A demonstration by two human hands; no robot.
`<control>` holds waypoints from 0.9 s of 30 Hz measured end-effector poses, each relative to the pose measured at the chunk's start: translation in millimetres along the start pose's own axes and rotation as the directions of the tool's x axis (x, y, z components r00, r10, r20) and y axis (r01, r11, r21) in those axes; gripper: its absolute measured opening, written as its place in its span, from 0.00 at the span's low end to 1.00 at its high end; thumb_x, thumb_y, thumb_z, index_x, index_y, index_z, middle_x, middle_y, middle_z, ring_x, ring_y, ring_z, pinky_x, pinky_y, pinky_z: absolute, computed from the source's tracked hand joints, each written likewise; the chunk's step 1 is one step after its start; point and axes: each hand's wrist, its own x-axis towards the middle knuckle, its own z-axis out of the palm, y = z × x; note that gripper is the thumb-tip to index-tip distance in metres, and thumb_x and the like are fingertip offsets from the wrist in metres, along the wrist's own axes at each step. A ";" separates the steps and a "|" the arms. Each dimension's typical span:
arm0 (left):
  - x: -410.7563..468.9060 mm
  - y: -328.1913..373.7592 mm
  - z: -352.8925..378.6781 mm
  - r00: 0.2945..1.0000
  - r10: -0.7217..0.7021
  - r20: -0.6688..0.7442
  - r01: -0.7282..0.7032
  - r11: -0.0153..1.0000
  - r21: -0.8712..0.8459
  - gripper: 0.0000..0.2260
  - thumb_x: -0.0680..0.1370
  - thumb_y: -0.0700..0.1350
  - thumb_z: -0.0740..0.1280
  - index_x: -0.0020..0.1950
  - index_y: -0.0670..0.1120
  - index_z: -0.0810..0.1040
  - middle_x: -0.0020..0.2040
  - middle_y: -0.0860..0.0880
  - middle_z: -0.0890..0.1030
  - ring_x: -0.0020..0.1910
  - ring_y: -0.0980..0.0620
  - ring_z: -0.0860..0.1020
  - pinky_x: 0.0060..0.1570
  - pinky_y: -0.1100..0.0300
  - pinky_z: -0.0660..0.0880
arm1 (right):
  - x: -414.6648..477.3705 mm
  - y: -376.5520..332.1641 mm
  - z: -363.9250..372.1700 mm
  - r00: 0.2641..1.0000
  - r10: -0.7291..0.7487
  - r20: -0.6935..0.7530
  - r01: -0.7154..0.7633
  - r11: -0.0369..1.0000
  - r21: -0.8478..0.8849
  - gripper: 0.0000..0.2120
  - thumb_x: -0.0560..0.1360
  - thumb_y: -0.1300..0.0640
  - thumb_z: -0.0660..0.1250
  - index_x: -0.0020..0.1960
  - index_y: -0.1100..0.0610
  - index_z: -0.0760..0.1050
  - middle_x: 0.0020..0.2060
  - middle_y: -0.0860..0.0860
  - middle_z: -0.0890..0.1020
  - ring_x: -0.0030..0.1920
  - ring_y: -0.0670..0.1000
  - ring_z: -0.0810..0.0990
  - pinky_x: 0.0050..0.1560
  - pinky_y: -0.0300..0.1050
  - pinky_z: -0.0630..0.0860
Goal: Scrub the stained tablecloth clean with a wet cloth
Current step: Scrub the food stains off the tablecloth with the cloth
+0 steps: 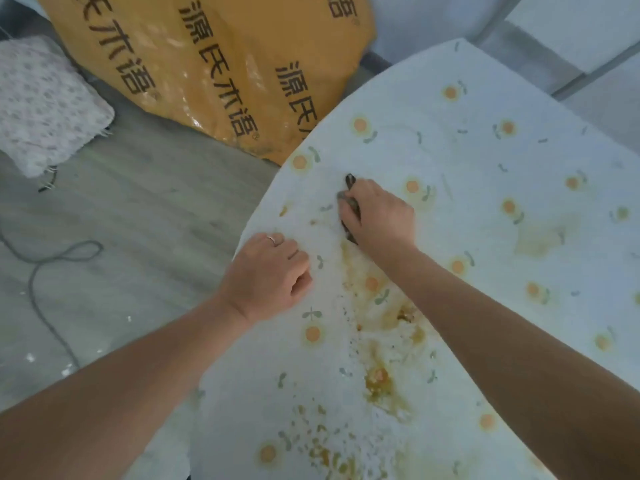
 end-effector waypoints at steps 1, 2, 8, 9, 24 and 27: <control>1.1 1.4 0.1 1.000 0.001 0.011 -0.001 1.000 0.006 0.10 0.73 0.42 0.65 0.32 0.45 0.69 0.30 0.46 0.69 0.30 0.43 0.70 0.33 0.52 0.67 | -11.4 23.5 -7.7 0.996 0.090 0.000 -0.090 0.996 -0.024 0.14 0.83 0.47 0.59 0.43 0.55 0.68 0.35 0.48 0.74 0.30 0.52 0.72 0.31 0.43 0.63; 1.6 2.5 0.1 1.000 -0.001 0.017 0.000 1.000 0.015 0.09 0.72 0.42 0.65 0.32 0.45 0.69 0.30 0.46 0.69 0.30 0.43 0.70 0.33 0.51 0.67 | -23.1 47.3 -16.5 0.975 0.223 -0.001 -0.222 0.974 -0.040 0.14 0.83 0.46 0.58 0.44 0.55 0.68 0.36 0.49 0.75 0.31 0.54 0.72 0.32 0.45 0.64; 2.4 2.1 -0.4 1.000 -0.014 0.024 0.013 0.998 0.055 0.09 0.73 0.42 0.64 0.33 0.46 0.69 0.30 0.47 0.69 0.31 0.42 0.69 0.33 0.51 0.64 | -8.9 108.4 -37.3 0.457 0.861 -0.224 -0.864 0.489 0.118 0.10 0.82 0.48 0.57 0.49 0.54 0.67 0.41 0.52 0.76 0.46 0.59 0.79 0.42 0.49 0.67; 1.7 2.0 -0.7 1.000 -0.011 0.029 0.010 0.998 0.055 0.09 0.73 0.42 0.65 0.33 0.47 0.68 0.30 0.47 0.69 0.31 0.42 0.69 0.33 0.51 0.64 | 7.1 95.7 -32.8 0.477 0.854 -0.206 -0.853 0.507 0.127 0.09 0.83 0.48 0.56 0.50 0.54 0.67 0.43 0.52 0.77 0.45 0.58 0.79 0.41 0.49 0.66; 1.6 1.9 3.3 1.000 0.013 -0.006 -0.012 0.994 0.110 0.13 0.78 0.43 0.59 0.33 0.46 0.68 0.30 0.45 0.69 0.31 0.42 0.70 0.33 0.50 0.65 | -156.4 125.1 -49.2 0.422 0.887 -0.189 -0.897 0.438 0.053 0.11 0.82 0.48 0.56 0.48 0.55 0.67 0.41 0.54 0.78 0.42 0.61 0.79 0.40 0.50 0.68; 0.9 0.0 5.3 1.000 0.014 -0.011 -0.013 0.993 0.118 0.12 0.77 0.42 0.61 0.33 0.46 0.68 0.30 0.45 0.69 0.31 0.42 0.70 0.33 0.50 0.63 | -104.9 118.0 -37.2 0.322 0.921 -0.220 -0.926 0.354 0.129 0.09 0.82 0.49 0.56 0.48 0.53 0.66 0.41 0.52 0.77 0.43 0.58 0.79 0.40 0.49 0.67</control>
